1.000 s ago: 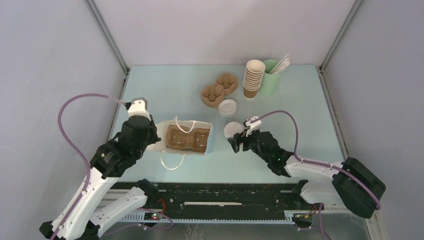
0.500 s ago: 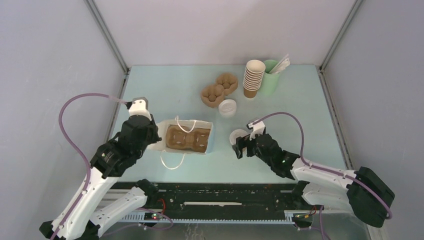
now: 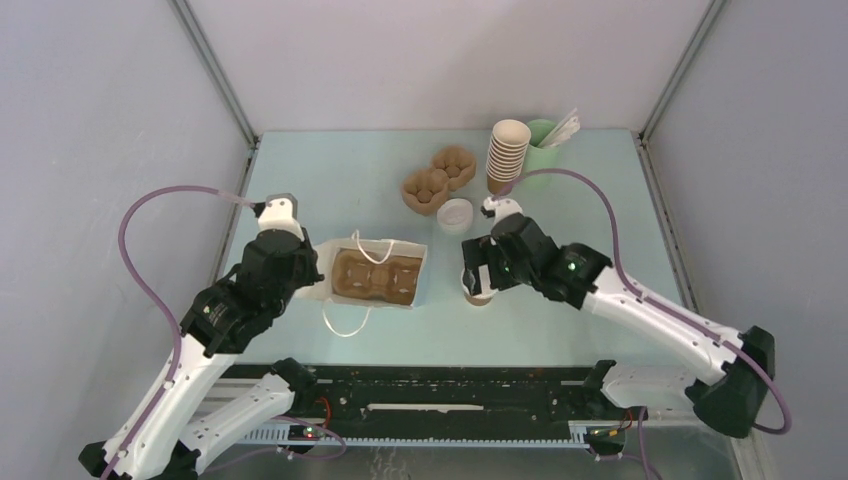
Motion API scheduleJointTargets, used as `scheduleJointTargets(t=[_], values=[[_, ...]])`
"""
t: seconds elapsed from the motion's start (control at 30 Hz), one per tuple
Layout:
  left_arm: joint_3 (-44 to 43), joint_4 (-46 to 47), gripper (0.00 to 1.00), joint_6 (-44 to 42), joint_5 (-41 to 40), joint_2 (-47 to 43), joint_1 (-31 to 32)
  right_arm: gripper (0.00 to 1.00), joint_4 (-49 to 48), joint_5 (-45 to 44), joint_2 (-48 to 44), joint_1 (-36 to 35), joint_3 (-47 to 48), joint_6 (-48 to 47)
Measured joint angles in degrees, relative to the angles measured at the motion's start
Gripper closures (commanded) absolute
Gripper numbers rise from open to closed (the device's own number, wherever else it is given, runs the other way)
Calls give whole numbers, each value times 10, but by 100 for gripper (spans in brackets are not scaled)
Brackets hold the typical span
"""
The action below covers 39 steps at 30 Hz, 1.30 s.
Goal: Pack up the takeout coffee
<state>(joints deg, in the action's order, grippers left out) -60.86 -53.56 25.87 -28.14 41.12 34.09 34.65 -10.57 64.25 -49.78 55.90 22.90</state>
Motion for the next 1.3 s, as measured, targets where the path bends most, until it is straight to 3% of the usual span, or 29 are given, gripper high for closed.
scheduleJointTargets(t=[0.2,0.43,1.3], values=[[0,8,100,0,8,-2,0,0,151,35,127,12,167,-6],[0,7,100,0,15,-16,0,0,229,56,209,40,199,-40],[1,7,100,-4,16,-19,0,0,193,76,318,74,231,-105]])
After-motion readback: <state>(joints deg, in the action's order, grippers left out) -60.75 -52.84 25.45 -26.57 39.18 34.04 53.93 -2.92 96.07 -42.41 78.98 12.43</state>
